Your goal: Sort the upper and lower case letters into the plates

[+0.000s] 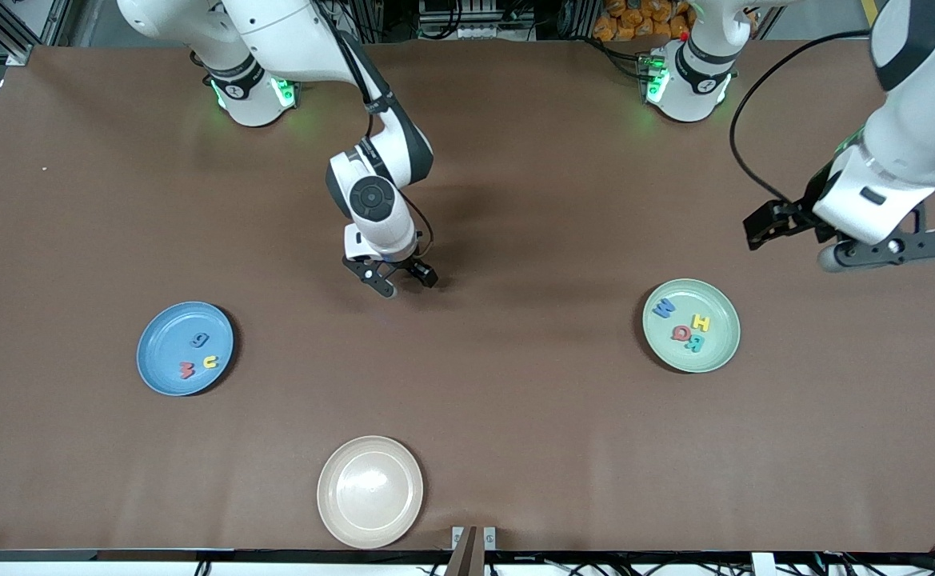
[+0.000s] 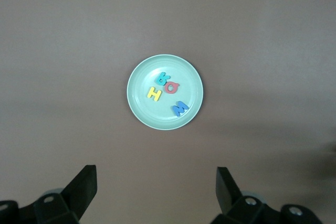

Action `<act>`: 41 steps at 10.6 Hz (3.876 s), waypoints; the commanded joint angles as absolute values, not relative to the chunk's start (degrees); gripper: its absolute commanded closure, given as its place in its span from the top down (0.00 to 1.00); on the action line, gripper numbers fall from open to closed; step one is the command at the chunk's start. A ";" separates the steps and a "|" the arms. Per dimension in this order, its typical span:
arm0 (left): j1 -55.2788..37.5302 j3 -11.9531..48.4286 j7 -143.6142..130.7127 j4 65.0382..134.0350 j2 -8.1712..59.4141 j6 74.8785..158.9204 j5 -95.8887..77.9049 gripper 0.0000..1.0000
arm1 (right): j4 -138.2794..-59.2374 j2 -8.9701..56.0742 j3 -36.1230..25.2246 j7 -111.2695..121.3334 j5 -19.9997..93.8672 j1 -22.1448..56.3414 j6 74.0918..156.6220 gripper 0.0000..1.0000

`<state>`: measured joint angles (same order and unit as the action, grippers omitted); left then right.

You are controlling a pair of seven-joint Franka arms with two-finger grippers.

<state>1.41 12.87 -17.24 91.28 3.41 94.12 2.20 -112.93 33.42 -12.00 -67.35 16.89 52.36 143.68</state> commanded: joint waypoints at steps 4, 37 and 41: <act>1.58 10.81 -14.68 92.90 -1.40 91.41 -2.72 1.00 | -111.80 34.37 -12.39 -68.38 18.11 53.09 143.96 0.09; 1.58 10.20 -14.77 92.64 -1.14 90.62 -2.64 1.00 | -101.16 27.88 -22.33 22.68 16.08 14.50 122.02 1.00; 1.58 10.20 -14.76 92.29 -1.84 90.62 -2.64 1.00 | -103.87 19.89 -11.05 18.57 11.73 6.82 117.77 1.00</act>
